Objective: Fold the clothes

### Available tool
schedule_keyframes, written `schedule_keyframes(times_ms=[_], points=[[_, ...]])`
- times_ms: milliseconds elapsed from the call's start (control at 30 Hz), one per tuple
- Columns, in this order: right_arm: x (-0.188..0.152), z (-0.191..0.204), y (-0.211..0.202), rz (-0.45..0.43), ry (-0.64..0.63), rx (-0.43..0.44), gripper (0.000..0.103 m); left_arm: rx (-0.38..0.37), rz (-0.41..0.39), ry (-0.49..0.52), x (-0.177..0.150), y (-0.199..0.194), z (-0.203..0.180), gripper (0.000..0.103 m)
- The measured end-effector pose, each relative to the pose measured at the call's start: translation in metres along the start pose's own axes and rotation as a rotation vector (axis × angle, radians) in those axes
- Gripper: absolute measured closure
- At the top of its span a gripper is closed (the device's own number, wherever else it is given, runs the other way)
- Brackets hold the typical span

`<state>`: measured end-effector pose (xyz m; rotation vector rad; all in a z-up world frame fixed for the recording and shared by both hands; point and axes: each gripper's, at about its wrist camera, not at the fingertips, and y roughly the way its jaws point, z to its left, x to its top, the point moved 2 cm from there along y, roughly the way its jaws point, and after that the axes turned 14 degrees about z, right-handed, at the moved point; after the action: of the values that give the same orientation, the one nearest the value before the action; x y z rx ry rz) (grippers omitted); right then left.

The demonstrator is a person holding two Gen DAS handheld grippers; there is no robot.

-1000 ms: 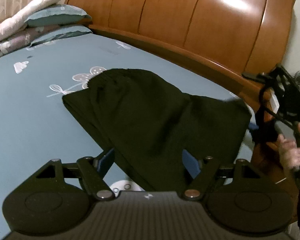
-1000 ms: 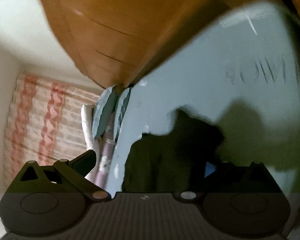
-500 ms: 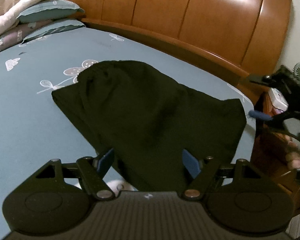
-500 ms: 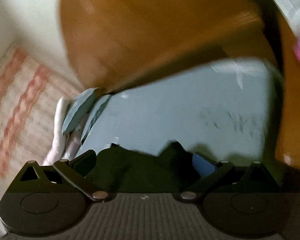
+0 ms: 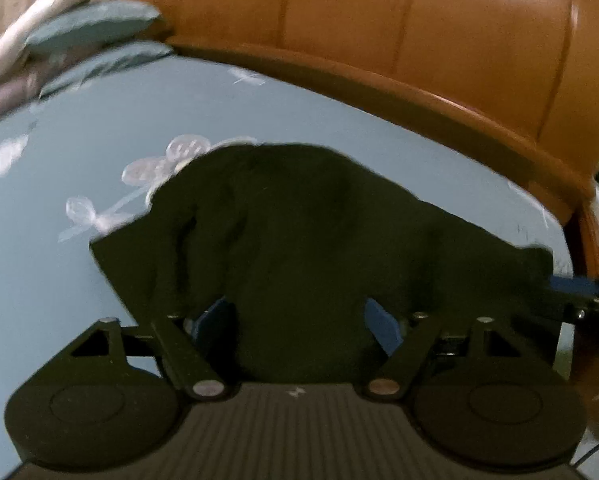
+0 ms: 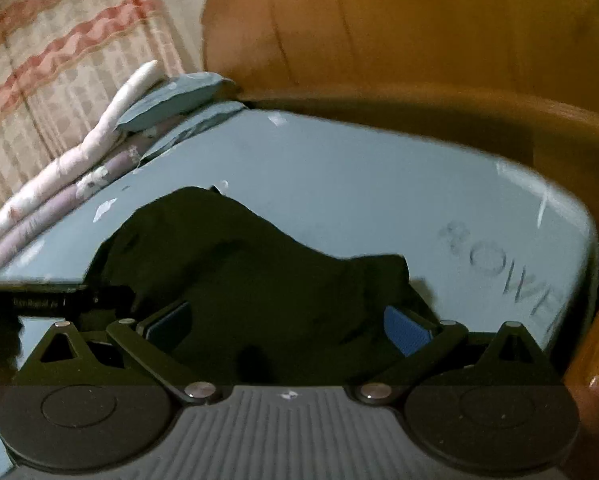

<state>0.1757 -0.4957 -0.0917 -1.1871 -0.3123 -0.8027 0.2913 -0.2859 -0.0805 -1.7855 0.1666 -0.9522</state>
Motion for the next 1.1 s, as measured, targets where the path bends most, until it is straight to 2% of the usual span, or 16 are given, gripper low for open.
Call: schedule_keyframes(times_ms=[133,200,267,367,500,633,767,833,1000,1100], points=[[-0.004,-0.011,-0.001,0.024,0.052,0.008,0.000,-0.021,0.000,-0.029,0.001,-0.012,0.013,0.023],[0.001,0.002,-0.006,-0.023,0.001,0.001,0.000,-0.041,-0.004,-0.036,0.009,-0.022,0.014,0.023],[0.007,0.015,-0.011,-0.071,-0.052,-0.006,0.000,-0.059,-0.034,-0.006,0.022,-0.030,0.009,0.023],[0.006,0.039,-0.002,-0.075,-0.143,0.015,0.000,-0.099,-0.053,0.055,0.050,-0.029,-0.006,0.023],[-0.007,0.056,0.015,-0.027,-0.202,0.017,0.000,-0.151,-0.062,0.178,0.080,-0.013,-0.038,0.023],[-0.016,0.061,0.026,0.019,-0.221,0.024,0.000,-0.198,-0.042,0.278,0.092,0.016,-0.060,0.023],[-0.016,0.055,0.028,0.029,-0.206,0.037,0.000,-0.130,0.073,0.236,0.088,0.054,-0.048,0.023],[-0.015,0.053,0.030,0.036,-0.195,0.036,0.000,-0.155,0.089,0.201,0.083,0.062,-0.033,0.023],[-0.012,0.051,0.026,0.022,-0.167,0.054,0.000,-0.161,0.077,0.179,0.089,0.043,-0.045,0.024],[-0.012,0.053,0.019,-0.002,-0.173,0.063,0.000,-0.230,0.062,0.218,0.088,0.027,-0.060,0.024]])
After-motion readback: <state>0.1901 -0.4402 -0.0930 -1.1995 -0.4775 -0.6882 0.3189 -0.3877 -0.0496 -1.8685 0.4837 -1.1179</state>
